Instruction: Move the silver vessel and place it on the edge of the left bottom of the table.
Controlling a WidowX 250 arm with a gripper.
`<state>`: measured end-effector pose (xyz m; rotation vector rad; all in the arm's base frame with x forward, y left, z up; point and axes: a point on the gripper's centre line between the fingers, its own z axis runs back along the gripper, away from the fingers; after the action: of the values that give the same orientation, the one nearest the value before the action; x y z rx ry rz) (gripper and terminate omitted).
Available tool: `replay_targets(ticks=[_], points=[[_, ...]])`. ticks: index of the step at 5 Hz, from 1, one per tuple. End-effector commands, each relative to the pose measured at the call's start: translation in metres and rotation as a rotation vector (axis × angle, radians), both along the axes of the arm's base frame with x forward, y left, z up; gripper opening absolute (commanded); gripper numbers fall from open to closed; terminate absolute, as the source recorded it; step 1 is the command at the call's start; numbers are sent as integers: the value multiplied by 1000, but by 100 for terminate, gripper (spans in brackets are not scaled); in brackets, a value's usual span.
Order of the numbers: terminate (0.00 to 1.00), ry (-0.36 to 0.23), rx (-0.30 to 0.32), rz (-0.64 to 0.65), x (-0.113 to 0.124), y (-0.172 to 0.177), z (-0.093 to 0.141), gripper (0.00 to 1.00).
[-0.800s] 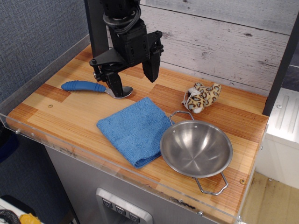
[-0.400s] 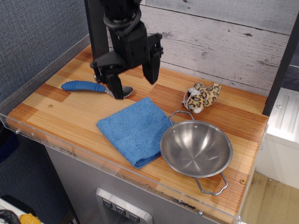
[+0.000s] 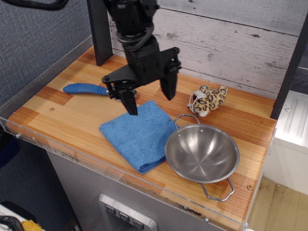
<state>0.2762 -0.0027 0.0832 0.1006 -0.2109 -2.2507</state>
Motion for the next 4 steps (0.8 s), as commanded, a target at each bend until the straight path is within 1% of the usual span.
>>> replay_targets(ticks=[1, 2, 3, 4], points=[[0, -51, 28, -213, -12, -22, -10, 100], [0, -51, -23, -242, -15, -25, -21, 100], [0, -14, -28, -270, -13, -29, -40, 100], [0, -24, -40, -289, -9, -34, -51, 100]])
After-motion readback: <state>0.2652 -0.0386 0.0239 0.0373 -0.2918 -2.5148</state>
